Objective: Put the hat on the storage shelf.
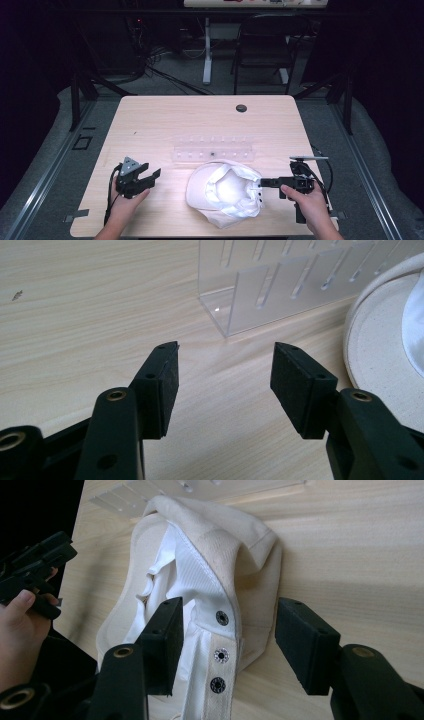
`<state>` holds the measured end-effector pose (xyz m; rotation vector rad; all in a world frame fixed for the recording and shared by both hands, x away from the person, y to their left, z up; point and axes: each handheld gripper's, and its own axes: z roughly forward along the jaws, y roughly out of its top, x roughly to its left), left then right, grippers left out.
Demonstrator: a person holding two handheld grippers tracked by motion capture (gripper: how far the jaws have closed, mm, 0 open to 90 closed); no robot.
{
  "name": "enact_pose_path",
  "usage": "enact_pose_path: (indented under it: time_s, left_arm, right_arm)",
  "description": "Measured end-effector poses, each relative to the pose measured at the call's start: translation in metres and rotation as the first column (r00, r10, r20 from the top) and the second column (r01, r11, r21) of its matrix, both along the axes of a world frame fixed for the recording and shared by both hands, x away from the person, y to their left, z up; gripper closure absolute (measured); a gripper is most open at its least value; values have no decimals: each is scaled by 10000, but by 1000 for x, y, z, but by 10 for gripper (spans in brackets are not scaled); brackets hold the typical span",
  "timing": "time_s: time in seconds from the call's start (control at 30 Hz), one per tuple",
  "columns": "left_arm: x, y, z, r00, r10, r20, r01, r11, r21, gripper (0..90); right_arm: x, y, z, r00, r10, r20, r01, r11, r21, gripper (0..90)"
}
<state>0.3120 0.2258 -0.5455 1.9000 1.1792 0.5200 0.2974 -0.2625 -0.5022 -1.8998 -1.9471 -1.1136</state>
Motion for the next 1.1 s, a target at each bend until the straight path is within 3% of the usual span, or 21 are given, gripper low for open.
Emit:
enact_pose_path:
  time_s: [0.13,0.17,0.23,0.73,1.1]
  left_arm:
    - [0,-1,-1,10000,8,-30,-8,10000,-11,454]
    - [0,-1,-1,10000,24,-39,-24,10000,-17,454]
    - [0,-1,-1,10000,-9,-23,9,10000,60,454]
    - [1,-1,-1,10000,32,-25,-32,10000,42,454]
    - [1,-1,-2,10000,-10,-15,11,10000,86,454]
  right_arm:
    - [-1,1,-4,9997,-82,-219,86,9998,199,443]
    - [0,-1,-4,9994,221,-266,-219,9997,83,441]
    - [-1,2,-5,9995,22,-300,-16,9998,200,436]
    - [3,24,-26,9927,929,-769,-916,9956,200,404]
    - [8,38,-35,9898,1027,-992,-1001,9945,304,415]
